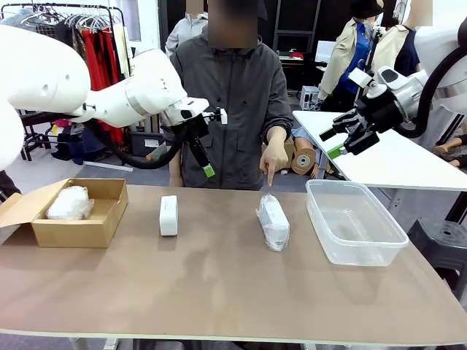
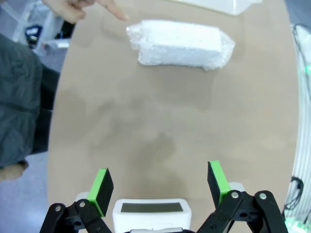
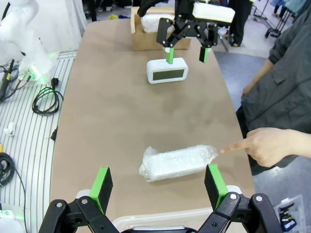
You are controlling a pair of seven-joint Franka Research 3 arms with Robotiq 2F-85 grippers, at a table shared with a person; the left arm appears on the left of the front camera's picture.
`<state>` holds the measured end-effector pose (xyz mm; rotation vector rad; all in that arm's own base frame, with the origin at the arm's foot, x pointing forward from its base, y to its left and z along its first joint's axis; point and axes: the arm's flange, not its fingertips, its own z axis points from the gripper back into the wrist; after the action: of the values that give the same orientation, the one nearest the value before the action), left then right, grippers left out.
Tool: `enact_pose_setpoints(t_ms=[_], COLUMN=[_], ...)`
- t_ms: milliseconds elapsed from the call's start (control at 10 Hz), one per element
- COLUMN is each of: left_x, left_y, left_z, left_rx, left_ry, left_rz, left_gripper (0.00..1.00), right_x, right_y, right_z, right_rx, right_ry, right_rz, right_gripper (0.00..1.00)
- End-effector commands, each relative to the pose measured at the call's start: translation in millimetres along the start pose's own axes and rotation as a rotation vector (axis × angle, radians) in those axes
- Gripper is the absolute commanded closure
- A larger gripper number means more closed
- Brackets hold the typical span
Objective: Separate and place wrapped and unwrapped clocks.
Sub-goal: Pick up the Digital clock indicated by the person.
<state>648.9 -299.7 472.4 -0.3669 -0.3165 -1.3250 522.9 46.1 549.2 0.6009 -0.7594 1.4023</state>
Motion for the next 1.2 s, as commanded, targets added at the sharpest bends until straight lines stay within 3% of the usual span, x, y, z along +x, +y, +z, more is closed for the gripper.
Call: enact_pose_setpoints(t_ms=[0, 400, 700, 900, 1000, 1100], left_x=[44, 113, 143, 156, 121, 121], left_y=[8, 5, 3, -3, -19, -19], left_z=[-7, -27, -46, -63, -56, -56], left_rx=[0.06, 0.26, 0.262, 0.238, 0.264, 0.264], left_ry=[0.084, 0.169, 0.073, 0.041, 0.086, 0.086], left_rz=[0.141, 0.477, 0.656, 0.626, 0.64, 0.64], left_gripper=[0.0, 0.0, 0.0, 0.0, 0.0, 0.0], right_x=[2, 2, 2, 2, 2, 2], right_y=[0, 0, 0, 0, 0, 0], right_z=[1, 1, 1, 1, 1, 1], right_rx=[0.001, 0.001, 0.001, 0.001, 0.001, 0.001], right_ry=[0.0, 0.0, 0.0, 0.0, 0.0, 0.0], right_rz=[0.004, 0.004, 0.004, 0.004, 0.004, 0.004], right_gripper=[0.0, 0.0, 0.0, 0.0, 0.0, 0.0])
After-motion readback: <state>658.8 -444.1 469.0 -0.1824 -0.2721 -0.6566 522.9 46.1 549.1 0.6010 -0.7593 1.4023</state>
